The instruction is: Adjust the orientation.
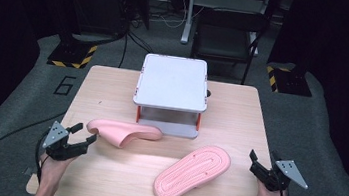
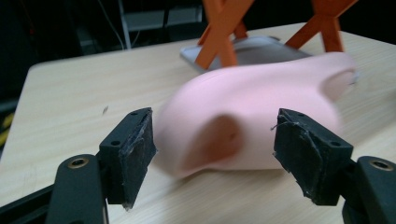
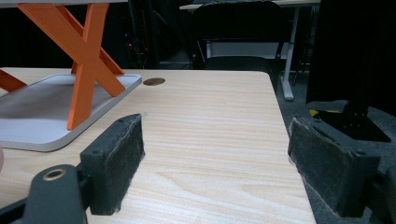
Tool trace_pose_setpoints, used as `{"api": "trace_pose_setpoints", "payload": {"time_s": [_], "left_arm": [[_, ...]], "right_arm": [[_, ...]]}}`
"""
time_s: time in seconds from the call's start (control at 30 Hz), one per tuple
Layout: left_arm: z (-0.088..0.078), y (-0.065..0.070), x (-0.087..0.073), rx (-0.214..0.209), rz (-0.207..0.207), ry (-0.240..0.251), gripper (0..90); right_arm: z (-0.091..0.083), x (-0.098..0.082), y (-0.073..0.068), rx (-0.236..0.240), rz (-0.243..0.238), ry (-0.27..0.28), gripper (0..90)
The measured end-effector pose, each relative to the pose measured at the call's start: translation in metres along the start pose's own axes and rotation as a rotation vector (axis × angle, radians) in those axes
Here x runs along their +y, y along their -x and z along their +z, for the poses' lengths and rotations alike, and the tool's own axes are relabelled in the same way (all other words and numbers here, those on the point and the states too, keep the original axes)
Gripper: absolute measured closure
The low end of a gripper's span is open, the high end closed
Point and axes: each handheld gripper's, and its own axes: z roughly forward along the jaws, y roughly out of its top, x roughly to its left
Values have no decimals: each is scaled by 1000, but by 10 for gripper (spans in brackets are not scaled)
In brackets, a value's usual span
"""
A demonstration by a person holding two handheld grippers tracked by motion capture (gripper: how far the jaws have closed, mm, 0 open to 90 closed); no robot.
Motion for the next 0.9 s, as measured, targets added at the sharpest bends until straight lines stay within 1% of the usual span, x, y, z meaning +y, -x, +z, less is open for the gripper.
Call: {"api": "trace_pose_setpoints", "payload": {"time_s": [0.07, 0.1, 0.13, 0.17, 0.2, 0.23, 0.27, 0.3, 0.33, 0.37, 0.4, 0.43, 0.47, 0.5, 0.53, 0.57, 0.6, 0.63, 0.67, 0.7, 0.73, 0.77, 0.8, 0.83, 0.9], "left_arm": [[0, 12, 0, -32, 9, 4, 296], [4, 16, -3, -36, 3, -26, 293], [4, 16, -3, -36, 3, -26, 284], [8, 16, -6, -44, -22, -45, 284], [11, 15, -9, -50, -48, -59, 249], [17, 14, -13, -57, -82, -77, 234], [17, 14, -13, -57, -82, -77, 224], [22, 12, -14, -39, -87, -76, 219], [23, 9, -13, -38, -93, -80, 215], [25, 7, -11, -28, -99, -62, 211], [26, 4, -9, -9, -103, -55, 198], [26, 4, -9, -9, -103, -55, 185], [27, -1, -7, 3, -116, -45, 185], [30, -10, -3, 17, -150, -19, 182], [33, -14, -1, 20, -160, -23, 182], [36, -18, 0, 30, -160, -31, 182], [36, -18, 0, 30, -160, -31, 182], [40, -22, 1, 32, -163, -31, 178], [43, -25, 3, 30, -177, -16, 178], [48, -29, 5, 45, -186, -13, 189], [49, -30, 6, 50, -179, -15, 191], [51, -33, 8, 63, -183, -12, 192], [51, -33, 8, 63, -183, -12, 198], [54, -36, 9, 73, -175, -26, 199], [58, -42, 10, 87, -183, -34, 201]], "right_arm": [[0, 0, 0, 6, 3, 4, 178], [0, 0, 0, 3, -8, -2, 179], [0, 0, 0, 3, -8, -2, 179], [0, 0, -1, 5, -8, 1, 179], [0, 0, -1, 0, -4, 10, 179], [-1, 0, 0, 0, -6, 12, 179], [-1, 1, 0, -2, -5, 11, 179], [-1, 0, 1, -4, 0, 10, 179], [-1, 0, 1, -2, 1, 11, 179], [-1, 0, 2, -2, -1, 6, 179], [-1, 0, 2, -1, 2, 1, 179], [-1, 0, 2, -1, 2, 1, 179], [0, 0, 1, -1, -1, -3, 178], [0, 0, 0, -1, -5, -5, 179], [-1, 0, 0, 2, -7, -8, 179], [0, 0, 0, 8, -9, -1, 180], [0, 0, 0, 8, -9, -1, 180], [1, 0, -1, 7, -6, -3, 181], [1, 0, -1, 7, -6, -3, 181], [1, 0, -1, 9, -10, -5, 182], [1, 0, -1, 7, -12, -5, 182], [0, 0, -1, 8, -14, -6, 182], [0, 0, -1, 8, -14, -6, 182], [1, 0, -1, 6, -9, -10, 182], [2, -1, 0, 6, -12, -8, 182]]}}
